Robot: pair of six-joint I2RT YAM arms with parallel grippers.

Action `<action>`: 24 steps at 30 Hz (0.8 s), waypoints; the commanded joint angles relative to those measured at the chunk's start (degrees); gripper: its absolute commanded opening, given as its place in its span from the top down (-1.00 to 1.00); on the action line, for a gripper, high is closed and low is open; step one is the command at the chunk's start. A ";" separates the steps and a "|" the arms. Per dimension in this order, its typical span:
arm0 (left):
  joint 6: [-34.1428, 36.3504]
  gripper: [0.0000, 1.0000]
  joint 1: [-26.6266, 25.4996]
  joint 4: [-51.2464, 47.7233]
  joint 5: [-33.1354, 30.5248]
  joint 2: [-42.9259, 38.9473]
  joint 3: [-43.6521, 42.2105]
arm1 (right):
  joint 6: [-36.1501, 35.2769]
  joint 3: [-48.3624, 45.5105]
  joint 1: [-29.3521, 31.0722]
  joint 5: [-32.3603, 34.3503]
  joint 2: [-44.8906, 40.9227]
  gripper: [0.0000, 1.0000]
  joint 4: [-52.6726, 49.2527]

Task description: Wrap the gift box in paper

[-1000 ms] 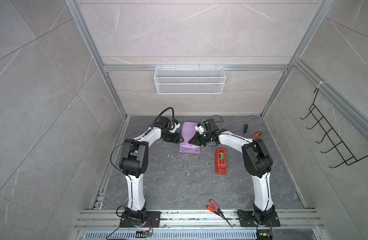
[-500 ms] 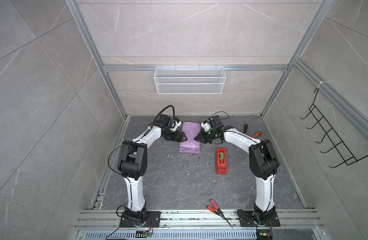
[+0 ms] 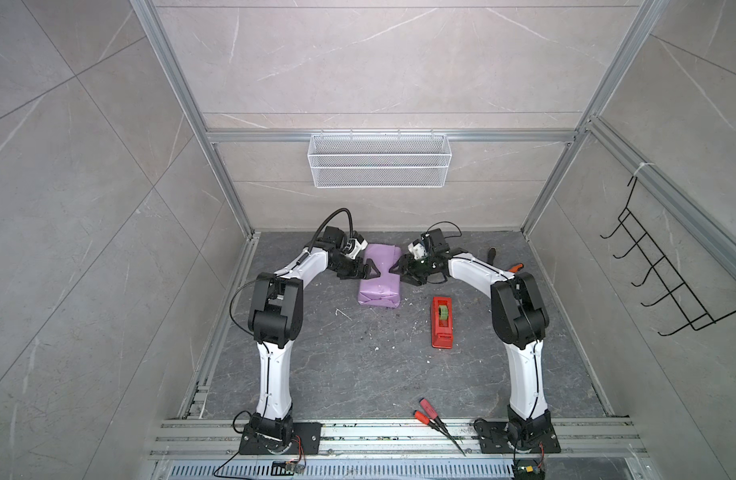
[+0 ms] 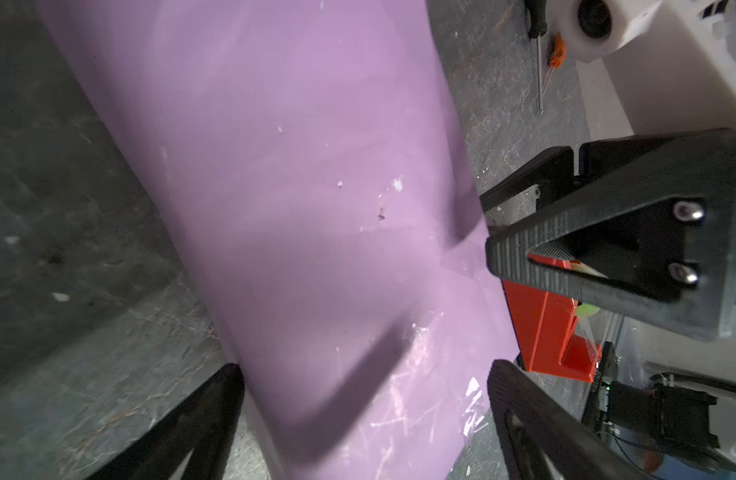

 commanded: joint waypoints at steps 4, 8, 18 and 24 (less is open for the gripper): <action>-2.76 -0.83 -0.09 1.27 7.28 -2.07 0.93 | -1.46 4.33 2.44 -4.26 1.88 -0.32 0.22; -4.46 -0.76 -0.09 4.97 10.72 -6.68 -1.74 | -2.03 3.65 3.59 -3.93 -2.30 -0.33 0.47; -4.70 -0.70 -0.07 15.73 14.88 -19.12 -12.73 | -6.34 -1.36 6.74 -1.27 -12.32 -0.32 1.27; 0.34 -0.68 -0.07 23.15 15.23 -29.13 -26.38 | -11.33 -11.14 8.91 2.51 -18.50 -0.30 2.83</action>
